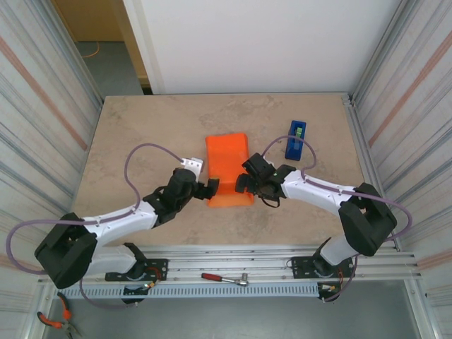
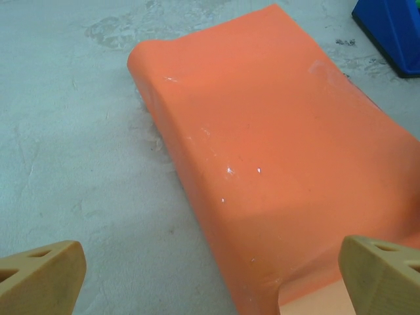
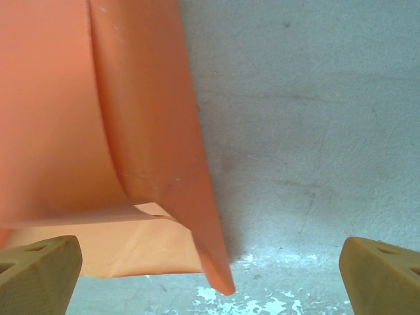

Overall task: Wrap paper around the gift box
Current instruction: Fold the third fold of the wrapping paper on the gift box.

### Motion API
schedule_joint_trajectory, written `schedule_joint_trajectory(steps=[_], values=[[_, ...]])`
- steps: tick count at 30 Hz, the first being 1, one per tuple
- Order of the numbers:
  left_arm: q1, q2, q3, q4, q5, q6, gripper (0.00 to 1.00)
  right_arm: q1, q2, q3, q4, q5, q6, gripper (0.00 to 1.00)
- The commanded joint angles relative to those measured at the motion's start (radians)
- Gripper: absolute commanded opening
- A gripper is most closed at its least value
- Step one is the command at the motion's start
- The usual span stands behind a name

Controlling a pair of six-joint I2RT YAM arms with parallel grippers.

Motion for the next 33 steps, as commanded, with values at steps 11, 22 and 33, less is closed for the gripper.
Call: schedule_joint_trajectory(steps=[11,22,33], values=[[0.004,0.143,0.059,-0.026,-0.049,0.007,0.99,-0.016,0.024,-0.025,0.054,-0.090,-0.035,0.99],[0.004,0.150,0.061,-0.040,-0.030,0.005,0.99,-0.046,0.073,-0.005,0.073,-0.116,-0.036,0.99],[0.002,0.017,0.047,-0.139,0.038,-0.061,0.99,-0.056,0.129,0.005,0.088,-0.117,-0.043,0.99]])
